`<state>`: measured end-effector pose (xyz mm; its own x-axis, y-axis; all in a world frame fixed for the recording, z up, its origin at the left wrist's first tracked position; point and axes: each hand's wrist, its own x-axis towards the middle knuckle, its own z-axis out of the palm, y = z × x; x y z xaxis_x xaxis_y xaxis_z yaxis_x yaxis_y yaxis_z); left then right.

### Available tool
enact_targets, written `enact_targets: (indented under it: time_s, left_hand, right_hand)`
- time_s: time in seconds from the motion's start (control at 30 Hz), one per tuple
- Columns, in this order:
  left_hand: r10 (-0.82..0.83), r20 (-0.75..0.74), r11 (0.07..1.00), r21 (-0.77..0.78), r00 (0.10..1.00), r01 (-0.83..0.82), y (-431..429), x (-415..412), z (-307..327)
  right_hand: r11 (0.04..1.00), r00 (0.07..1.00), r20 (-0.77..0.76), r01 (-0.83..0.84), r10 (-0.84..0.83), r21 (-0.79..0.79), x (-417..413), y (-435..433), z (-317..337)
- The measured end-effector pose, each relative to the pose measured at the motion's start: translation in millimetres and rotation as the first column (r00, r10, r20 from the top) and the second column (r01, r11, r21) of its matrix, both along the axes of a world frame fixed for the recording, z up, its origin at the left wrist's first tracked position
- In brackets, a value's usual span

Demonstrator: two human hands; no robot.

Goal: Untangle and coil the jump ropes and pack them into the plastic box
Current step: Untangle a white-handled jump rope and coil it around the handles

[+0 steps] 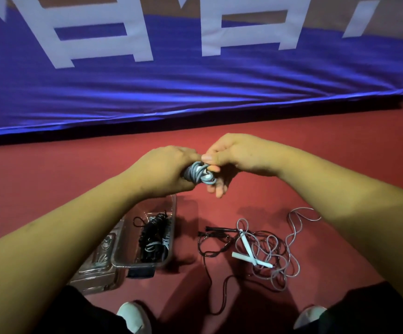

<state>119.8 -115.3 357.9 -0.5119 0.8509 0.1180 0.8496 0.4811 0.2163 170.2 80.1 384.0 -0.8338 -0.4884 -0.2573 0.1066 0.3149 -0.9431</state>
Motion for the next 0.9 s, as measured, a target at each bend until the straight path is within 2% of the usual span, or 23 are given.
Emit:
enact_targets:
  time_s: [0.07,0.13,0.27,0.37,0.43,0.5,0.6,0.73,0.83,0.9]
  left_hand:
    - [-0.028,0.205,0.996,0.085,0.978,0.010,-2.5,4.9,3.4]
    - [-0.025,0.364,0.978,0.200,0.931,-0.052,-1.6,11.3,7.5]
    - [-0.092,0.666,0.900,0.373,0.740,-0.224,0.8,21.8,17.1]
    - [-0.139,0.791,0.805,0.441,0.596,-0.397,6.9,25.7,16.7]
    - [-0.163,0.840,0.743,0.449,0.517,-0.496,11.0,26.6,15.8]
    - [-0.222,0.850,0.697,0.481,0.477,-0.532,13.6,24.5,17.4]
    - [-0.288,0.840,0.653,0.524,0.460,-0.547,15.3,23.8,17.0]
    - [-0.340,0.856,0.605,0.516,0.389,-0.607,20.3,27.5,11.3]
    - [-0.364,0.859,0.600,0.513,0.361,-0.614,23.2,30.7,10.1]
    - [-0.356,0.855,0.587,0.519,0.378,-0.622,26.4,33.3,10.5]
  right_hand:
    - [0.997,0.999,0.035,-0.004,0.007,-0.074,-0.3,3.5,-1.2]
    - [0.991,0.999,0.007,0.047,-0.047,-0.125,-2.1,8.0,0.0]
    - [0.991,0.953,-0.272,0.132,-0.132,-0.018,-8.0,11.4,4.3]
    - [0.964,0.890,-0.391,0.265,-0.233,0.028,-10.2,9.8,3.2]
    - [0.951,0.875,-0.406,0.307,-0.265,0.040,-11.0,9.2,-0.1]
    - [0.951,0.891,-0.341,0.308,-0.298,-0.027,-12.5,8.9,-0.9]
    - [0.918,0.908,-0.164,0.361,-0.386,-0.165,-12.4,3.7,-1.2]
    - [0.813,0.854,-0.034,0.480,-0.519,-0.330,-12.3,-1.5,-2.6]
    - [0.790,0.860,0.027,0.479,-0.509,-0.383,-12.0,1.0,2.4]
    - [0.801,0.870,0.087,0.482,-0.485,-0.355,-11.1,1.3,5.3]
